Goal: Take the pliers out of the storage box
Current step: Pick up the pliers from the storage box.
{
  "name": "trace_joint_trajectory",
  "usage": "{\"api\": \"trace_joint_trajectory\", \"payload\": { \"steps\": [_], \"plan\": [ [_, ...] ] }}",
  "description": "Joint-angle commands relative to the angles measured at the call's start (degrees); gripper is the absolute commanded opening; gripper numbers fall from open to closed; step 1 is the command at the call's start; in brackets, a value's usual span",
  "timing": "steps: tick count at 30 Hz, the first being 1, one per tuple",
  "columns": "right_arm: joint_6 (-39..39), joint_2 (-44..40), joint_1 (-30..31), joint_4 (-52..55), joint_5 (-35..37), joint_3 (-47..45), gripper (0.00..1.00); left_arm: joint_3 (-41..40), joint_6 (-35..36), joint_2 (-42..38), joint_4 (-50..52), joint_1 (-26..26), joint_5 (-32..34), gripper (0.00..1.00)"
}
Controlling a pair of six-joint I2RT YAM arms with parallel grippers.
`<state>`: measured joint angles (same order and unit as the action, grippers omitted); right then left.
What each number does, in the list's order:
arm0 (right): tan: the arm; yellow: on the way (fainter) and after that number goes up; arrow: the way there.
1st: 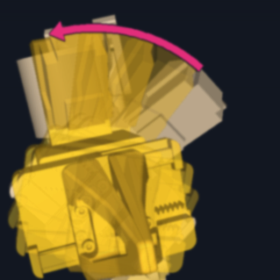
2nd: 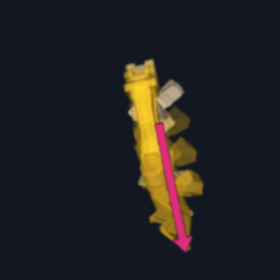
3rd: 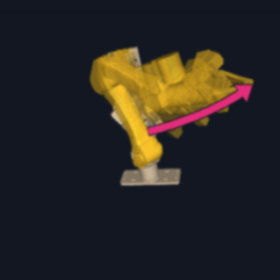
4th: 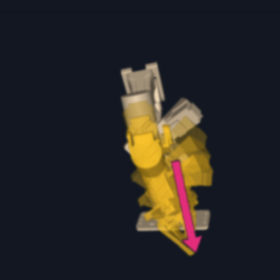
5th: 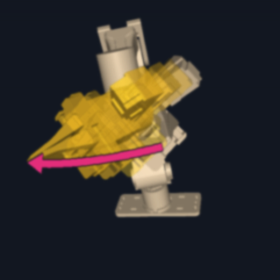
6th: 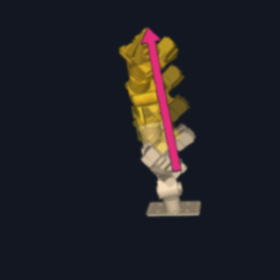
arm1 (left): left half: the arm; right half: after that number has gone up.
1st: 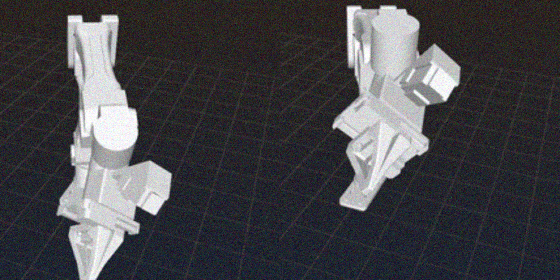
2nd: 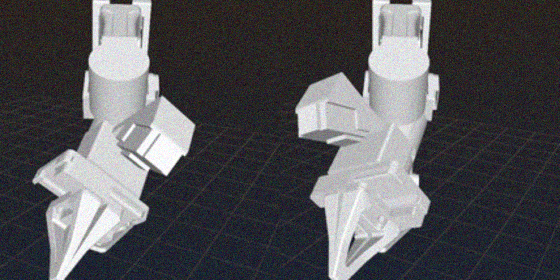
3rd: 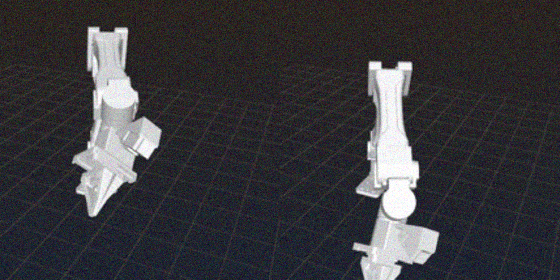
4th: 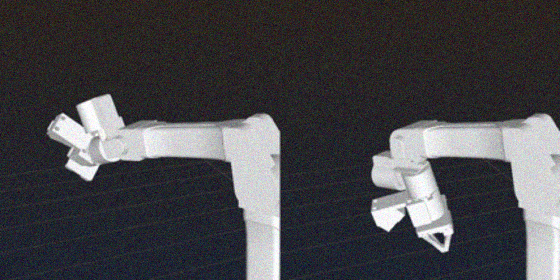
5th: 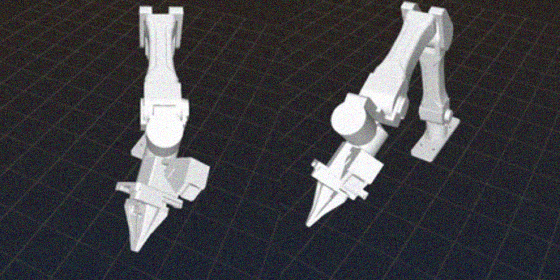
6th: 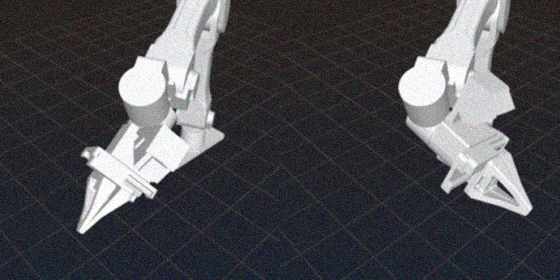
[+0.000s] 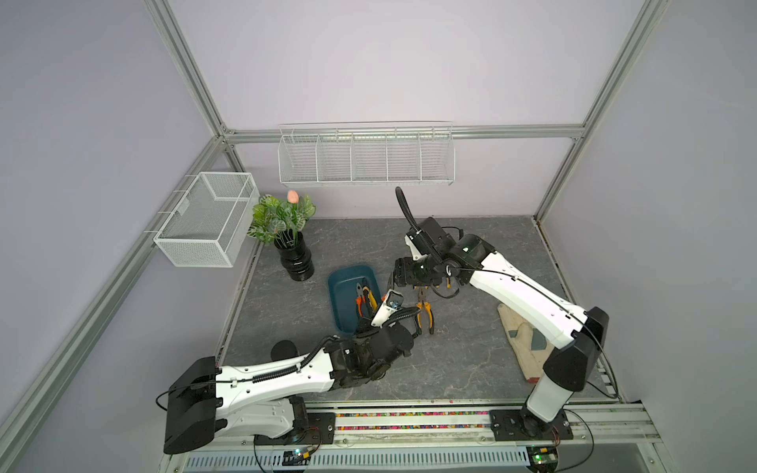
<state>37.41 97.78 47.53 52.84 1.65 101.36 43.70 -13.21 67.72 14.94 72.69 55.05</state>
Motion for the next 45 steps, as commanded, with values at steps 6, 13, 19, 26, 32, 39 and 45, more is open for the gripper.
{"api": "trace_joint_trajectory", "payload": {
  "steps": [6,13,19,26,32,39,45],
  "plan": [
    [2.7,-20.7,1.5,-24.7,-2.6,-25.3,0.62,-2.6,-5.8,-11.4,-3.3,-3.5,-16.0,0.0],
    [1.9,-26.8,1.6,-37.5,-13.3,-35.0,0.58,-3.8,-7.2,-17.1,-3.1,-5.5,-24.2,0.0],
    [-0.4,-23.8,2.7,-37.2,-17.0,-31.6,0.56,-3.2,-8.9,-15.3,-3.1,-5.7,-27.7,0.0],
    [-3.4,-17.7,4.1,-31.3,-13.0,-25.9,0.55,-0.7,-10.0,-12.6,-2.2,-5.7,-29.2,0.0],
    [-3.9,-15.5,5.3,-26.9,-5.8,-25.0,0.54,-0.4,-9.9,-13.5,-1.5,-5.8,-28.9,0.0],
    [-4.0,-14.8,6.0,-26.4,-4.4,-25.4,0.52,-1.2,-9.7,-14.7,-1.1,-5.7,-28.4,0.0],
    [-2.4,-13.8,6.0,-29.0,-6.0,-27.0,0.34,-1.9,-9.6,-15.0,-1.8,-5.7,-28.6,0.0]
  ]
}}
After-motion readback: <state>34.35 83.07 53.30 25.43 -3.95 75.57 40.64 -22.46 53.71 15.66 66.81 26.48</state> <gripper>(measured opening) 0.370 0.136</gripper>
